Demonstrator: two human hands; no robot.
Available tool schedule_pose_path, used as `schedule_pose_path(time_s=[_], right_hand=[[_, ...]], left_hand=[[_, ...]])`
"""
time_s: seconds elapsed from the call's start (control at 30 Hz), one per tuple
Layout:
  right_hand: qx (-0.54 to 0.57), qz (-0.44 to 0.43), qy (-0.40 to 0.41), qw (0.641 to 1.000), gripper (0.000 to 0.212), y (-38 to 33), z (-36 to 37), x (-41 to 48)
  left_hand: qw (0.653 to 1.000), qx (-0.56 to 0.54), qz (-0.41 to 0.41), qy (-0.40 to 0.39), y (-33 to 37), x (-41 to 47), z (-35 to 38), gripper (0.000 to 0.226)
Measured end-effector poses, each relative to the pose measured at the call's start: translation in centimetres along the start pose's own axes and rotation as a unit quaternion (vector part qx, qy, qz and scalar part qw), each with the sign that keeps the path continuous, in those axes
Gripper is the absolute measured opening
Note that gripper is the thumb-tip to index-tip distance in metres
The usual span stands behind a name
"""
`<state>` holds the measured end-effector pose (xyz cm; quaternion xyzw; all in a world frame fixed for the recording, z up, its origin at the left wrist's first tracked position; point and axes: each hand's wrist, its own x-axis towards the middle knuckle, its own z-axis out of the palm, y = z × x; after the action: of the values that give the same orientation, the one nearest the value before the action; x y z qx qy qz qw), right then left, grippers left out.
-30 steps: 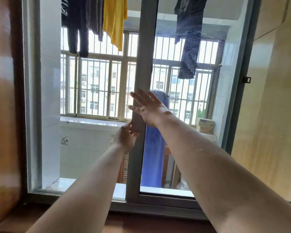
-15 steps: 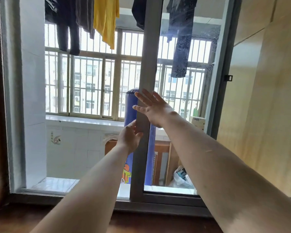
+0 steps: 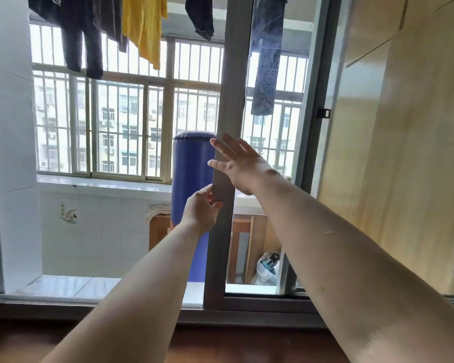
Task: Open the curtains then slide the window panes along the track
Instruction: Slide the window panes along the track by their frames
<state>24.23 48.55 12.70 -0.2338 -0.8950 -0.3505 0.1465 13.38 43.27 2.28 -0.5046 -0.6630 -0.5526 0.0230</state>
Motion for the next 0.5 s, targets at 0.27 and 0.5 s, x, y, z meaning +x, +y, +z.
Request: schedule_pose_path(time_s=[0.27, 0.5], right_hand=[[0.009, 0.009, -0.008, 1.0, 0.069, 2.6, 0.4, -2.6], [0.012, 0.014, -0.013, 1.0, 0.063, 5.1, 1.0, -4.6]], left_hand=[[1.0, -0.006, 0.01, 0.004, 1.8, -0.3, 3.1, 0.037], [1.0, -0.002, -0.007, -0.006, 3.2, -0.2, 5.9, 0.04]])
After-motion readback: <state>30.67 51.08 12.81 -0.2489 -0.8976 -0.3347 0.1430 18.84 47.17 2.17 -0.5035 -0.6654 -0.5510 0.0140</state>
